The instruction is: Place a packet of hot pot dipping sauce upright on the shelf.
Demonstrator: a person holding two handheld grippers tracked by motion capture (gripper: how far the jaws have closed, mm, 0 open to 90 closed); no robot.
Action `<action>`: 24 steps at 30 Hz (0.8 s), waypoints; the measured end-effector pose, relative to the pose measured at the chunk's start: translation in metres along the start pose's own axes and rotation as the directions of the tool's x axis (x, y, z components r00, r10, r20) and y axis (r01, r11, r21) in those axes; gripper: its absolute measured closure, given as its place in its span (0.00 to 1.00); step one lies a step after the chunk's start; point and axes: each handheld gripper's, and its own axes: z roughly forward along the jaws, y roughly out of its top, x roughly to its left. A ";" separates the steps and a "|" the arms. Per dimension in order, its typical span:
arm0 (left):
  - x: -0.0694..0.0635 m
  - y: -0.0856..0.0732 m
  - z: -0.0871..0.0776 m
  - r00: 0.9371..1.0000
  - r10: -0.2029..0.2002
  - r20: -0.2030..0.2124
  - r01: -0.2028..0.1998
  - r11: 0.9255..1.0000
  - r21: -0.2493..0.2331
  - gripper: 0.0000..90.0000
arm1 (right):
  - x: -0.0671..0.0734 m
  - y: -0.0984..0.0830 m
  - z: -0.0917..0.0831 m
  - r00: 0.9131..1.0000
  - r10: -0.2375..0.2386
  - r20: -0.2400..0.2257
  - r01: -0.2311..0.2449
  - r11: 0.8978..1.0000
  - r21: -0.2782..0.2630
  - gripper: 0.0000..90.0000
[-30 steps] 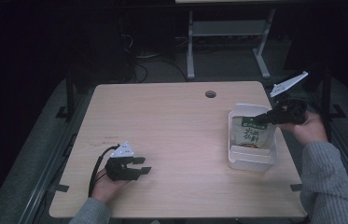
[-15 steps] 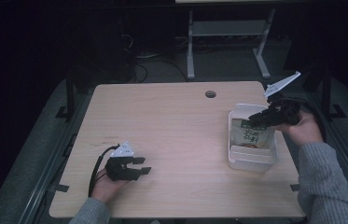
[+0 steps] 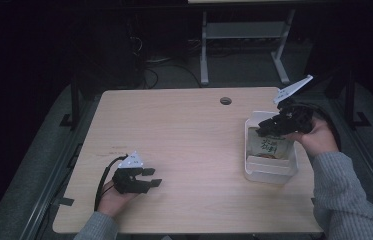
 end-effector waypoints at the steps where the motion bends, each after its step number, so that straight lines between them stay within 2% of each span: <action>1: 0.000 0.000 0.000 1.000 0.000 0.000 0.000 1.000 0.000 0.54 | 0.001 0.001 0.000 1.000 -0.001 -0.001 0.001 1.000 -0.001 0.70; 24: 0.000 0.000 0.001 1.000 0.002 0.004 -0.002 1.000 0.006 0.53 | 0.022 0.032 0.017 0.999 -0.052 -0.010 0.052 0.998 -0.019 0.63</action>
